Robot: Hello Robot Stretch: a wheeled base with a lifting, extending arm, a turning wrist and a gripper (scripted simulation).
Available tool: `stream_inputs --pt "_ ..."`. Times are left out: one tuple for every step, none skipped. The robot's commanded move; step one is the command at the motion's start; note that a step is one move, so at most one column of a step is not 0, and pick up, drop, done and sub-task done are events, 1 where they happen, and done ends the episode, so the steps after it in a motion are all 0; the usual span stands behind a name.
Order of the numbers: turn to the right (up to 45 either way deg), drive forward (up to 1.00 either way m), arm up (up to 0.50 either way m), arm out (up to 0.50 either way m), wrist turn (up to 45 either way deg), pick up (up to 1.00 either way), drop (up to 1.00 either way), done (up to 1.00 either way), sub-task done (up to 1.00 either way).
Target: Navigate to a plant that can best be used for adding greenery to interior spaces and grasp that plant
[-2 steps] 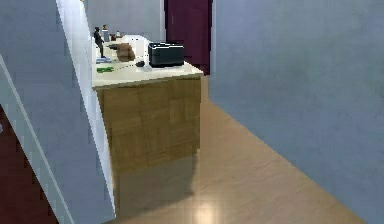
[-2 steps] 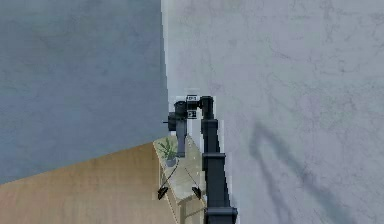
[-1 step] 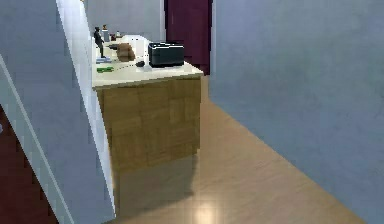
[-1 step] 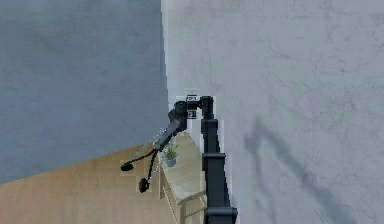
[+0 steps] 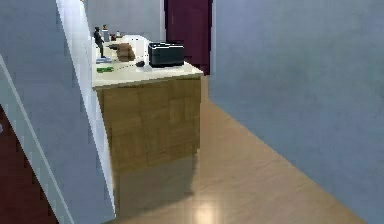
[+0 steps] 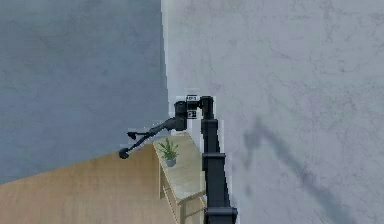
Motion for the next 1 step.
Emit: stream_inputs --pt "0.0 0.0 0.0 0.0 45.0 0.0 0.0 0.0 0.0"
